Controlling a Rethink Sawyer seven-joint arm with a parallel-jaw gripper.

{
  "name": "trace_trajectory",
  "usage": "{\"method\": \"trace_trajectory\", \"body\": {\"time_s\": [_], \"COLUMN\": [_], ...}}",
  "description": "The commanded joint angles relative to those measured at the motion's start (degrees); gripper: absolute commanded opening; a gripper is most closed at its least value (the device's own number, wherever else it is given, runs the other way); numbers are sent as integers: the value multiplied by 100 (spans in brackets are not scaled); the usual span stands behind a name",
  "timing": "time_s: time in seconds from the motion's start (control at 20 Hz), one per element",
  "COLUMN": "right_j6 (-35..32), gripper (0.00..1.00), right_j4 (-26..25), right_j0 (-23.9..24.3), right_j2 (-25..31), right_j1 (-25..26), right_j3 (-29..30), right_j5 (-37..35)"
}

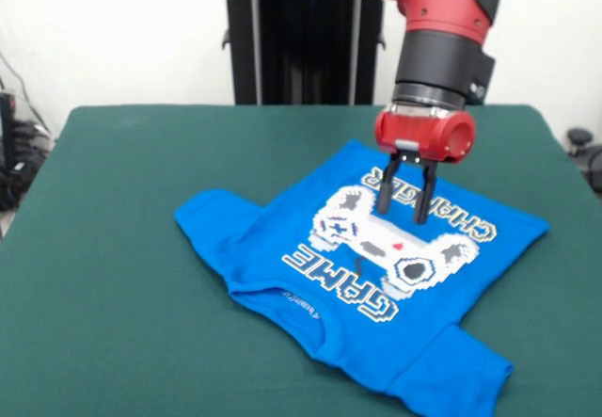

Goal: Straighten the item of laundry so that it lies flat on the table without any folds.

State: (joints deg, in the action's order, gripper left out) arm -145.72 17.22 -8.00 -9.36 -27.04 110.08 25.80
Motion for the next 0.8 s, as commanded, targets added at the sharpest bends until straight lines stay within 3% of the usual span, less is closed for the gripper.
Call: {"method": "trace_trajectory", "body": {"time_s": [0.05, 0.5, 0.8], "right_j6": [-1424, -1470, -1471], "gripper": [100, 100, 100], "right_j4": [-233, 52, -6], "right_j0": [3, -246, -148], "right_j2": [715, 609, 649], "right_j1": [303, 698, 862], "right_j3": [575, 506, 485], "right_j5": [428, 953, 1179]}}
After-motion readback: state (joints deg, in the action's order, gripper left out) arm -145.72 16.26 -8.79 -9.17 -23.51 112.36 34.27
